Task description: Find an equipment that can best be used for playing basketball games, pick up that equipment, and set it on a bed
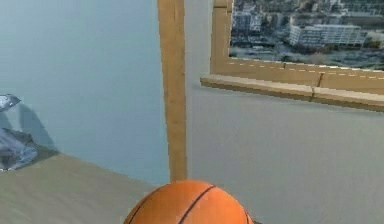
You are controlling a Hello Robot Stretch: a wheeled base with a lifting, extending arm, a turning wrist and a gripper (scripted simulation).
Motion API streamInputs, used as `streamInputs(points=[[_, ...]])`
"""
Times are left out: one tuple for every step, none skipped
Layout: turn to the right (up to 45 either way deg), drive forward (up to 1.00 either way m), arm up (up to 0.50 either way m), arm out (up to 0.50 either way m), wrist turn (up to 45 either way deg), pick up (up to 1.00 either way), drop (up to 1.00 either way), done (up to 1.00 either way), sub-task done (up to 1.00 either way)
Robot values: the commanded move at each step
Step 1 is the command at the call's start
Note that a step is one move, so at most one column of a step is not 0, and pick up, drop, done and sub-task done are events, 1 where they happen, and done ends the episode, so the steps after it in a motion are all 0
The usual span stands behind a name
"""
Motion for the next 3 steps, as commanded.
streamInputs(points=[[0.0, 0.35, 0.00, 0.00, 0.0, 0.00, 0.00, 0.00, 0.00], [-45.0, 0.00, 0.00, 0.00, 0.0, 0.00, 0.00, 0.00, 0.00], [-15.0, 0.00, 0.00, 0.00, 0.0, 0.00, 0.00, 0.00, 0.00]])
